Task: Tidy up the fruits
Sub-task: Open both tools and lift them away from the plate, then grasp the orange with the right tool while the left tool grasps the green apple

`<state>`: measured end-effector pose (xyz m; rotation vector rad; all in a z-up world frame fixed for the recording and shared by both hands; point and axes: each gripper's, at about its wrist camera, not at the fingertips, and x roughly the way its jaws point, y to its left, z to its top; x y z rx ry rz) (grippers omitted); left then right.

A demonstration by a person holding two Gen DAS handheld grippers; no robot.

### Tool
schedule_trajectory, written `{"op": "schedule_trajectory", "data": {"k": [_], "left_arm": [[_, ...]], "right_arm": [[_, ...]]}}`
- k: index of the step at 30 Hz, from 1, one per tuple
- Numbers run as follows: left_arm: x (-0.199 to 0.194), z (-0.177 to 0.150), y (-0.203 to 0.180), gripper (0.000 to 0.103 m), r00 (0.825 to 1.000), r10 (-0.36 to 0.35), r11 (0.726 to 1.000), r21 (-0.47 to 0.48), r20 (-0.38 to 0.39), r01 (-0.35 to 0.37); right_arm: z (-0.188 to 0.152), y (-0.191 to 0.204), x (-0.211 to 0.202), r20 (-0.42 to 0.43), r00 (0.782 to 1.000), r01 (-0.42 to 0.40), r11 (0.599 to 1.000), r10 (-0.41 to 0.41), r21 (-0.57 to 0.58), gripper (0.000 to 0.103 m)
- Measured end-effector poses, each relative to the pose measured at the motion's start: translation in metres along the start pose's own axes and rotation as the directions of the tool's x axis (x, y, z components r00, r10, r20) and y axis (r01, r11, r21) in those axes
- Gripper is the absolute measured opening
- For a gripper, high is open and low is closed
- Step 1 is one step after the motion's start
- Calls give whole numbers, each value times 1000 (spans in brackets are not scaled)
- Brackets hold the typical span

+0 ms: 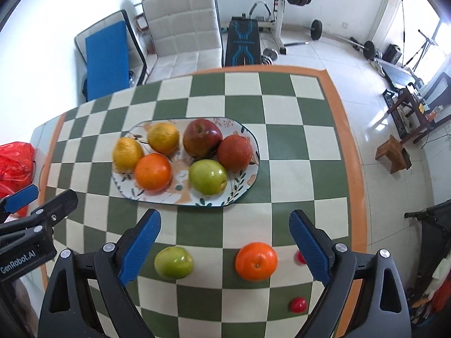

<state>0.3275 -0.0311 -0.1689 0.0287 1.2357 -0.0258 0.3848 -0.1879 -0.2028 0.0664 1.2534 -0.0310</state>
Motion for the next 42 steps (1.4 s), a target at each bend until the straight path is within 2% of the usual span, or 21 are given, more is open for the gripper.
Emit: {"op": "schedule_trajectory", "data": {"k": [16, 26, 31, 34, 35, 39, 42], "left_arm": [[-89, -28, -4, 91, 991, -25, 999, 36, 131, 20], [-106, -37, -9, 91, 989, -38, 999, 38, 145, 32], [-98, -35, -13, 91, 991, -29, 999, 35, 129, 25], [-77, -31, -16, 103, 996, -19, 999, 41, 82, 16], [-69, -30, -18, 103, 997, -13, 999, 41, 71, 10], [-21, -28, -25, 103, 1000, -4, 999, 42, -29, 6], [16, -31, -31, 103, 993, -1, 999, 41, -122, 6]], "right_arm": [[-40, 5, -115, 154, 988, -25, 1000, 25, -2, 95], [-53, 4, -139, 176, 982, -67, 997, 62, 26, 95], [-51, -7, -130, 161, 983, -103, 992, 91, 68, 95], [-48, -23, -113, 132, 986, -112, 988, 98, 107, 95], [-47, -30, -104, 114, 988, -115, 986, 101, 124, 95], [-48, -60, -44, -1, 990, -135, 970, 138, 203, 95], [-57, -75, 10, -92, 979, -152, 955, 181, 256, 91]]}}
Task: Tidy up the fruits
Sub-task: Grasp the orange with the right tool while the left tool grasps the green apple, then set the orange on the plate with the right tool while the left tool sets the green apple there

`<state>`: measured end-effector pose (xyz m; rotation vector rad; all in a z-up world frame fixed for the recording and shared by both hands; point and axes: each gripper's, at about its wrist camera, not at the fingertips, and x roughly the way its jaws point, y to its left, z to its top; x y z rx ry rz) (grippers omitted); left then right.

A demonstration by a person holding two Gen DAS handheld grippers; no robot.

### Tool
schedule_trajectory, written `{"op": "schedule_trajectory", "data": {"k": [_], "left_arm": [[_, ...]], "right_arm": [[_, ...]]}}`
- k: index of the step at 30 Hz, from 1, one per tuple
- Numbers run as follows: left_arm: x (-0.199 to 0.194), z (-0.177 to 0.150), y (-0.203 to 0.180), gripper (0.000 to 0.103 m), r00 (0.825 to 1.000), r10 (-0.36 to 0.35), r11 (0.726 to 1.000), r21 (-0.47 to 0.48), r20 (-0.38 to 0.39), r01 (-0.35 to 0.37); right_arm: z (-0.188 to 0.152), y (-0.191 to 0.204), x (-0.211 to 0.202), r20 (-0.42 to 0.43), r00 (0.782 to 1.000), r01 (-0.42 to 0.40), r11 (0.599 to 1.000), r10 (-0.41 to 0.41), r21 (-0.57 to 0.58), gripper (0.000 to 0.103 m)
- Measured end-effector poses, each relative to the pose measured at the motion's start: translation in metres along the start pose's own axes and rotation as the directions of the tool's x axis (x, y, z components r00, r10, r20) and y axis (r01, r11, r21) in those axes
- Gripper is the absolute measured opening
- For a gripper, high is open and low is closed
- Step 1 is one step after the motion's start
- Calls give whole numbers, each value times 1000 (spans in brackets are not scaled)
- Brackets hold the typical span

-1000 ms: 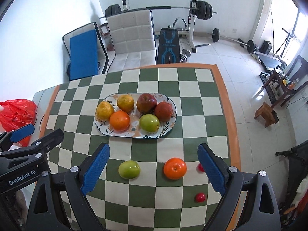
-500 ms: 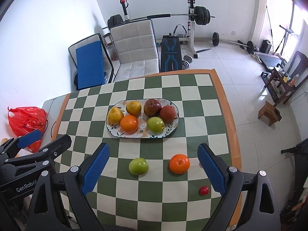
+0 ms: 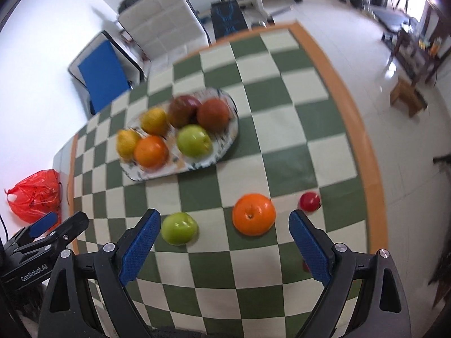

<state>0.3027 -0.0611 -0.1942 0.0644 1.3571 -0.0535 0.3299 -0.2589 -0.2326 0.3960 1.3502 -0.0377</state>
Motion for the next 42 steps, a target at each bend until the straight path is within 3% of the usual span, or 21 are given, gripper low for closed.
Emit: {"op": "schedule_trajectory", "data": {"k": [2, 10, 12, 19, 21, 23, 25, 29, 35, 39, 42], "left_arm": [[30, -1, -3, 103, 997, -3, 1000, -14, -81, 2], [96, -8, -14, 103, 964, -43, 999, -42, -262, 33], [106, -9, -18, 103, 955, -61, 998, -46, -289, 50], [135, -9, -41, 103, 927, -126, 992, -18, -352, 128], [140, -11, -49, 96, 924, -140, 989, 1, -357, 150], [147, -14, -54, 70, 918, -136, 988, 19, -373, 154], [152, -18, -55, 61, 911, -139, 986, 28, -388, 162], [148, -25, -51, 60, 926, -111, 989, 48, -362, 138], [149, -37, -17, 60, 927, -131, 991, -26, -352, 130], [147, -37, -8, 60, 933, -129, 992, -42, -336, 122], [140, -34, -5, 60, 939, -131, 991, -40, -318, 125]], "right_arm": [[-1, -13, 37, -70, 998, 5, 999, -3, 32, 84], [-3, -25, 131, -200, 976, 90, 996, -88, 2, 77], [-3, -25, 142, -216, 972, 95, 995, -97, -20, 66], [-16, -38, 143, -244, 965, 93, 995, -98, -33, 66], [-21, -44, 143, -251, 963, 92, 996, -94, -21, 66], [-26, -49, 145, -254, 963, 86, 996, -87, -15, 66], [-28, -49, 147, -257, 963, 86, 996, -87, -15, 66], [-24, -43, 147, -265, 959, 94, 995, -100, -35, 66], [-28, -13, 155, -304, 951, 22, 995, -51, -96, 66], [-36, 8, 159, -269, 955, 72, 980, -122, -185, 66], [-35, 9, 159, -277, 955, 62, 982, -110, -177, 66]]}}
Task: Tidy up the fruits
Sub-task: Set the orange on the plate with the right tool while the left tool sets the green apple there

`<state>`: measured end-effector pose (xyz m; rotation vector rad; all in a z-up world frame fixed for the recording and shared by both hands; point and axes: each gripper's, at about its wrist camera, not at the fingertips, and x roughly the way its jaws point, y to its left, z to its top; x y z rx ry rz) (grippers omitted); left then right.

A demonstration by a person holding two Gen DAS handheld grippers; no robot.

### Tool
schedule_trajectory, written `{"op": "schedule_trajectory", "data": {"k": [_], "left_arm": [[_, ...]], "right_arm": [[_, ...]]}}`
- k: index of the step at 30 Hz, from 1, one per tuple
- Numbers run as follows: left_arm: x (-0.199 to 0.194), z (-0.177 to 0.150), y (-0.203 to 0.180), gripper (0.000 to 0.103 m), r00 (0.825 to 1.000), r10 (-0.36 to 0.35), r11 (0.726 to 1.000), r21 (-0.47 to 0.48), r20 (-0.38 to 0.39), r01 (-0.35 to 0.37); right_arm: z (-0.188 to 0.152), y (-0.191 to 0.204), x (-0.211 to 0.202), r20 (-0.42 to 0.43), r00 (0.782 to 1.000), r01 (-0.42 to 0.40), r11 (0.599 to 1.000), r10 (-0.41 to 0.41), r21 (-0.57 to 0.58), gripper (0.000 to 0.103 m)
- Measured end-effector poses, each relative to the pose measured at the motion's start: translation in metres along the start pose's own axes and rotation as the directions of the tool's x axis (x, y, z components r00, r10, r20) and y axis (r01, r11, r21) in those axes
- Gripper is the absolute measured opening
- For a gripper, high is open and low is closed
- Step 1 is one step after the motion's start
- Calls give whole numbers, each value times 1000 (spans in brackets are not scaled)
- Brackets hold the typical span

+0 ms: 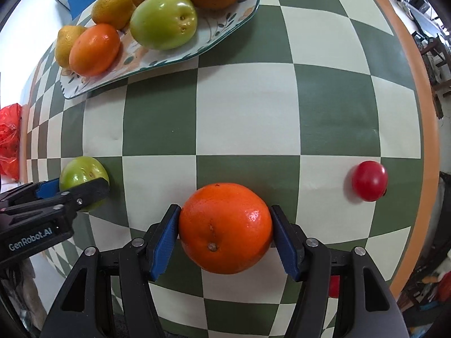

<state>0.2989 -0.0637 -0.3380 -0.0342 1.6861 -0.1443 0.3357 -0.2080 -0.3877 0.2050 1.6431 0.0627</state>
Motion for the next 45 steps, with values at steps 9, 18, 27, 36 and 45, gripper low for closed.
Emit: {"op": "schedule_trajectory", "data": {"k": [9, 18, 27, 36, 45], "left_arm": [[-74, 20, 10, 60, 993, -68, 998, -3, 98, 69], [-150, 124, 37, 60, 971, -110, 994, 7, 214, 111], [-101, 224, 44, 60, 998, -12, 998, 61, 54, 9], [-46, 244, 41, 61, 991, 17, 994, 112, -131, -3], [-40, 243, 43, 61, 989, 23, 993, 121, -145, -5]], "right_arm": [[30, 13, -44, 61, 981, -189, 981, 187, 40, 65], [120, 62, -105, 178, 960, -208, 975, 218, -74, 65], [126, 78, -55, 110, 972, -209, 978, 208, -2, 65], [111, 56, -32, 131, 964, -249, 959, 231, 134, 65], [111, 57, -35, 130, 959, -273, 948, 253, 165, 65]]}}
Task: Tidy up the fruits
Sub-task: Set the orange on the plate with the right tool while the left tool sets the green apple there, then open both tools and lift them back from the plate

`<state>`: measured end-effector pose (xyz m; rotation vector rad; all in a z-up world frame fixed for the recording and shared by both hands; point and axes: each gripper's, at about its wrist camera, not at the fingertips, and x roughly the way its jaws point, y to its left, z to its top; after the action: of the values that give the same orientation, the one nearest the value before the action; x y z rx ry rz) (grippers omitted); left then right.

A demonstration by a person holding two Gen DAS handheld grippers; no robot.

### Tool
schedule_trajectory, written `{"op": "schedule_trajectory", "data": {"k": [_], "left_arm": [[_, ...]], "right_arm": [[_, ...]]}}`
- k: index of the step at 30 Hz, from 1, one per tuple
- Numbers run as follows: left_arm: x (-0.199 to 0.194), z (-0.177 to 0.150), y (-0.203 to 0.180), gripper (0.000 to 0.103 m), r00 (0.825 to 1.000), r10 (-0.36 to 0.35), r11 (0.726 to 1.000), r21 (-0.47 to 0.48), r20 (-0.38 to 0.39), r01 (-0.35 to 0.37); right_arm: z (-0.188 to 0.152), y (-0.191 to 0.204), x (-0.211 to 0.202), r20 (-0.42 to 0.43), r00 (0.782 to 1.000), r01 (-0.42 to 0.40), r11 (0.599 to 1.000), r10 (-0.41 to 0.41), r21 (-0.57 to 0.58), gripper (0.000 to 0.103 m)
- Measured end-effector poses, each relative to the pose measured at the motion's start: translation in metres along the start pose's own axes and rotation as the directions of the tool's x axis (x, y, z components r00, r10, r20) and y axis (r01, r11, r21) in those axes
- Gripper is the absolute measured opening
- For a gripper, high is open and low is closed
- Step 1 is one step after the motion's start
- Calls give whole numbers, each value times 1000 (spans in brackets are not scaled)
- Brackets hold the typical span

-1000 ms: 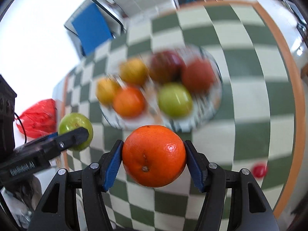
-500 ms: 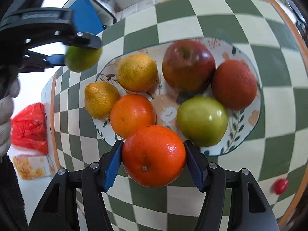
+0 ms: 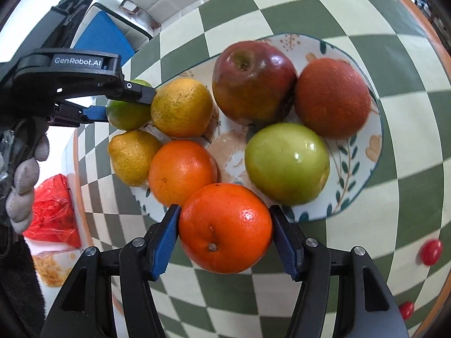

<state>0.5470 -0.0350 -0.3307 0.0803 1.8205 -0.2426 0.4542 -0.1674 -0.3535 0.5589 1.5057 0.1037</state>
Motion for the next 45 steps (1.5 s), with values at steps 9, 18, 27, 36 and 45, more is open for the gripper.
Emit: {"op": "schedule_trajectory", "data": {"k": [9, 18, 27, 36, 45], "left_arm": [[-7, -4, 0, 67, 999, 0, 1000, -30, 33, 1], [-38, -21, 17, 88, 989, 36, 996, -80, 144, -25], [-70, -94, 3, 88, 931, 111, 990, -115, 347, -75], [-76, -171, -20, 88, 896, 103, 988, -152, 432, -40], [-112, -236, -46, 88, 828, 140, 984, -168, 543, -56]], "right_arm": [[39, 34, -18, 92, 994, 73, 992, -63, -107, 66], [47, 32, -21, 101, 993, 61, 996, -54, -61, 81], [20, 25, -72, 211, 950, 264, 954, -231, -141, 95], [-13, 12, -116, 283, 913, 346, 924, -292, -164, 95], [-50, 20, -170, 379, 881, 373, 910, -284, -184, 95]]}}
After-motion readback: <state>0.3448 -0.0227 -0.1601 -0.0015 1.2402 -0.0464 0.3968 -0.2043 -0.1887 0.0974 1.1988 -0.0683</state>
